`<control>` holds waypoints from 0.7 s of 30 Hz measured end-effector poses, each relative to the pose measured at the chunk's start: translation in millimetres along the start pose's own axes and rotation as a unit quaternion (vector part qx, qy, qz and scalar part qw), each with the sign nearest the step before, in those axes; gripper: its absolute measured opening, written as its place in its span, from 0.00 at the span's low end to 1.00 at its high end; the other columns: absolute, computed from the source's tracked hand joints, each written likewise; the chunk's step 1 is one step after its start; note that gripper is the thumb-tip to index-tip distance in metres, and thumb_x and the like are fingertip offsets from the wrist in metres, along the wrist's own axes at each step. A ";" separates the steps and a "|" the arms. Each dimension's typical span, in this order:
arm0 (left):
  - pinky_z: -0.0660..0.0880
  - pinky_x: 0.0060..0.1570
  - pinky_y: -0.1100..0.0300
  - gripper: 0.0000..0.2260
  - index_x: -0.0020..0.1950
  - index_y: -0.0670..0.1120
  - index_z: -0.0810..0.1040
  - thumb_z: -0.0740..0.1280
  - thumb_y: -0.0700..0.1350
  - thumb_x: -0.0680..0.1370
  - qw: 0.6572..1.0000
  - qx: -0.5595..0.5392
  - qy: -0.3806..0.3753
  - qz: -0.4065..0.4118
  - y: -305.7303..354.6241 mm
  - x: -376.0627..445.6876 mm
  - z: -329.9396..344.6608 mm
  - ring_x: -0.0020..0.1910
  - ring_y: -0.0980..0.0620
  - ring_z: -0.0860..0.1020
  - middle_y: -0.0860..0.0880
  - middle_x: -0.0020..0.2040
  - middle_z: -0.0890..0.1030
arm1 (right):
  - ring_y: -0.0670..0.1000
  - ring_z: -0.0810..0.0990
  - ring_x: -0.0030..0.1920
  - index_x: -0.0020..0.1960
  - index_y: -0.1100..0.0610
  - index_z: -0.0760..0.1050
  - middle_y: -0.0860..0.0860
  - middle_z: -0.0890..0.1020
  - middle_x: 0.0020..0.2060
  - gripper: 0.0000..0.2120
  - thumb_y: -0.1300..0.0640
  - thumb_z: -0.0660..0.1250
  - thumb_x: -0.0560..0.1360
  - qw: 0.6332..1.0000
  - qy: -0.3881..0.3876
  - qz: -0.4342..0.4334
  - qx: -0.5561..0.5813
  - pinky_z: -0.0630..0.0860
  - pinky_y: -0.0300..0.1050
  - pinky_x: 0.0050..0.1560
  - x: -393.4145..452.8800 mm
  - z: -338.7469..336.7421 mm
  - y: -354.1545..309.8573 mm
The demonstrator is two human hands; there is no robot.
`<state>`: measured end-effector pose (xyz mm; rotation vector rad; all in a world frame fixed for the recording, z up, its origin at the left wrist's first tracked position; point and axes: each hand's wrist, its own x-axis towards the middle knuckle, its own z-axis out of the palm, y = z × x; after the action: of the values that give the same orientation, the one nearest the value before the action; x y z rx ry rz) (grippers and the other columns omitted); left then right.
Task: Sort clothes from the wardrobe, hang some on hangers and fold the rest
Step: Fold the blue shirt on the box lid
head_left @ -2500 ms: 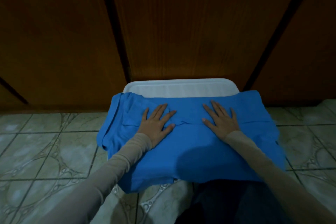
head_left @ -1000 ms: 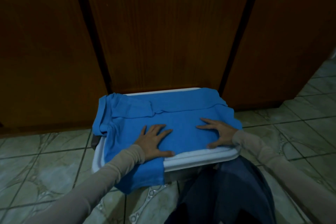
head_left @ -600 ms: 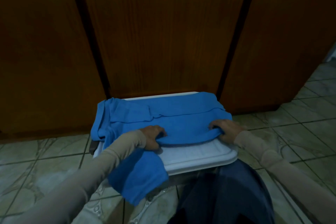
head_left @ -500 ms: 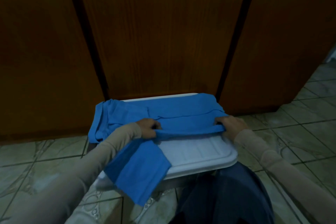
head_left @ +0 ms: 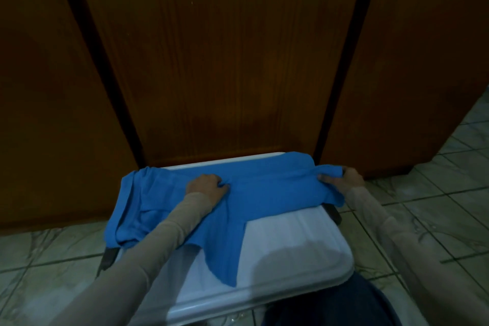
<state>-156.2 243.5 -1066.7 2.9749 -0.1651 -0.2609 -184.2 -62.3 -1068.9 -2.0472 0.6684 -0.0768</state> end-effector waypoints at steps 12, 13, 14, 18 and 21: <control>0.56 0.70 0.44 0.31 0.75 0.47 0.53 0.62 0.55 0.77 0.993 0.092 -0.016 0.071 24.2 1.1 15.1 0.73 0.43 0.58 0.43 0.74 0.57 | 0.60 0.63 0.69 0.72 0.61 0.59 0.63 0.64 0.69 0.24 0.51 0.58 0.80 0.965 0.081 -0.100 -0.230 0.62 0.55 0.65 -2.8 31.4 19.5; 0.52 0.71 0.42 0.32 0.77 0.49 0.48 0.60 0.54 0.78 0.987 0.116 -0.017 0.106 26.8 -2.1 18.3 0.75 0.43 0.53 0.43 0.76 0.49 | 0.57 0.55 0.73 0.75 0.57 0.54 0.60 0.56 0.74 0.27 0.48 0.55 0.80 0.932 0.103 -0.121 -0.325 0.52 0.59 0.71 -6.1 34.7 18.3; 0.47 0.71 0.40 0.30 0.77 0.51 0.44 0.57 0.52 0.80 0.979 0.135 -0.022 0.148 29.2 -5.0 22.5 0.76 0.45 0.48 0.44 0.77 0.43 | 0.54 0.48 0.76 0.77 0.54 0.48 0.56 0.48 0.76 0.28 0.46 0.52 0.81 0.896 0.106 -0.150 -0.405 0.41 0.62 0.71 -9.8 37.9 15.6; 0.35 0.69 0.38 0.24 0.77 0.54 0.39 0.45 0.53 0.83 0.957 0.167 -0.070 0.224 36.1 -10.8 36.8 0.76 0.52 0.41 0.51 0.77 0.38 | 0.47 0.41 0.76 0.77 0.51 0.40 0.48 0.41 0.76 0.27 0.44 0.44 0.82 0.844 -0.079 -0.228 -0.478 0.36 0.63 0.71 -26.4 58.6 2.7; 0.34 0.69 0.37 0.24 0.76 0.55 0.38 0.44 0.54 0.83 0.957 0.188 -0.085 0.203 34.1 -10.9 36.6 0.76 0.52 0.41 0.51 0.77 0.39 | 0.46 0.38 0.75 0.76 0.51 0.36 0.47 0.39 0.76 0.28 0.43 0.41 0.81 0.803 -0.139 -0.252 -0.521 0.33 0.62 0.71 -38.5 75.8 2.3</control>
<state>-176.8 206.3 -1095.1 3.1763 -0.9310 -0.4786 -194.3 14.3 -1104.5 -3.1698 -0.1310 0.3646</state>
